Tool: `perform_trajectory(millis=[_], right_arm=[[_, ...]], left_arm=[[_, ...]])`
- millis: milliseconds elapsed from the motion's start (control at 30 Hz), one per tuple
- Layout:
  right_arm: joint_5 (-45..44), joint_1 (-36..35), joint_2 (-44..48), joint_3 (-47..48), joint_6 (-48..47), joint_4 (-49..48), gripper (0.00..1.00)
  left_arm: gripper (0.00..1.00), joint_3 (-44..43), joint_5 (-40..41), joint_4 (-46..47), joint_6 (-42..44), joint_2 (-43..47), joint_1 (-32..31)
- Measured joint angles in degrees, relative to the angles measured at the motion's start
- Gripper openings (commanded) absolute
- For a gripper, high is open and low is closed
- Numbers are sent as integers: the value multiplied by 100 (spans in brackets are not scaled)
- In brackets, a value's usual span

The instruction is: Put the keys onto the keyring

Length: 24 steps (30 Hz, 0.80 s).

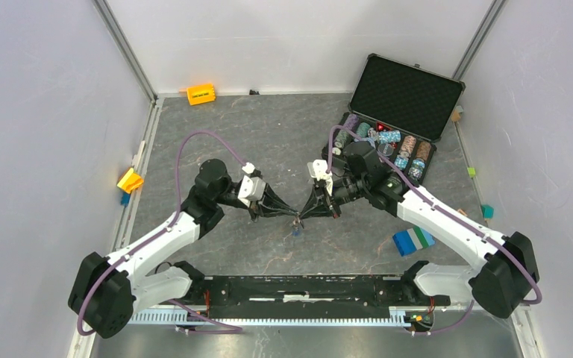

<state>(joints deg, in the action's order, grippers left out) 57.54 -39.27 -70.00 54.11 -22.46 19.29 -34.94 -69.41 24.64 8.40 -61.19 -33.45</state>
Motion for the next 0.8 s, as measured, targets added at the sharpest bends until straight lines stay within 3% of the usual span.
perform_trajectory(millis=[167,367,467,633,800], right_arm=[[138,-20,-131,0,122,-129,3],[170,-50,-192,4,157,-136,34],[50,-50,-186,20,11,-13,42],[-345,-48,101,20,-293,264,44],[-658,-48,684,31,-492,306,39]], left_arm=[[2,129,-22,341,-131,-2,0],[2,162,-46,496,-177,0,0],[2,160,-76,509,-177,2,0],[2,160,-76,509,-179,7,0],[2,175,9,861,-514,7,0]])
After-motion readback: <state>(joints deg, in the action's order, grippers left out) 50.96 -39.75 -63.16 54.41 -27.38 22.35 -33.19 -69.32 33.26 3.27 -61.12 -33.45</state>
